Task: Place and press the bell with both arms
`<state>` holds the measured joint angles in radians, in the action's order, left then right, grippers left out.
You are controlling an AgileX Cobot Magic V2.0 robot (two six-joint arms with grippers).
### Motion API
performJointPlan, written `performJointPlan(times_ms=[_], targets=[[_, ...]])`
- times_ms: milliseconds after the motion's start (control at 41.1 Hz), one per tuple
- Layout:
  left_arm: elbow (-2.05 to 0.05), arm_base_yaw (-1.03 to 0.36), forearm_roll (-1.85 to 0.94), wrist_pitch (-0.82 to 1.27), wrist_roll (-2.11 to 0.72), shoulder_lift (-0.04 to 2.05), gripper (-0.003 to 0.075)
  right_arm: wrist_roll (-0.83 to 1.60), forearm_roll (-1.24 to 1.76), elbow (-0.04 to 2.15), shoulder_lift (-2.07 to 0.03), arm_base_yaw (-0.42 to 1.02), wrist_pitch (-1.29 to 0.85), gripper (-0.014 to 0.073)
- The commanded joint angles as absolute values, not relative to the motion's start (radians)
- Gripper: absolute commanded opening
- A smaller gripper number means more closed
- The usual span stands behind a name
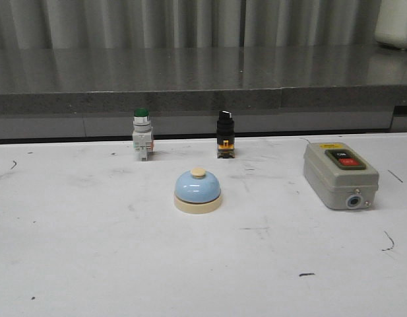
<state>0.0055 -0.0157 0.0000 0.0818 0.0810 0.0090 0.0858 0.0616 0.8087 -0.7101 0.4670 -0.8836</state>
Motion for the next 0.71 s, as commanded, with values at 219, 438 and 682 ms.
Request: performJointPlan(times_ms=[219, 438, 682], targets=[[0.028, 0.001, -0.007, -0.066, 0.088, -0.023, -0.0020, 0.089, 0.052, 0.832, -0.703, 0.459, -0.831, -0.0068], [0.028, 0.002, -0.007, -0.066, 0.088, -0.023, -0.0020, 0.089, 0.052, 0.832, -0.703, 0.459, -0.831, -0.0068], [0.028, 0.002, -0.007, -0.066, 0.088, -0.023, -0.0020, 0.089, 0.052, 0.832, -0.703, 0.459, -0.831, -0.0068]])
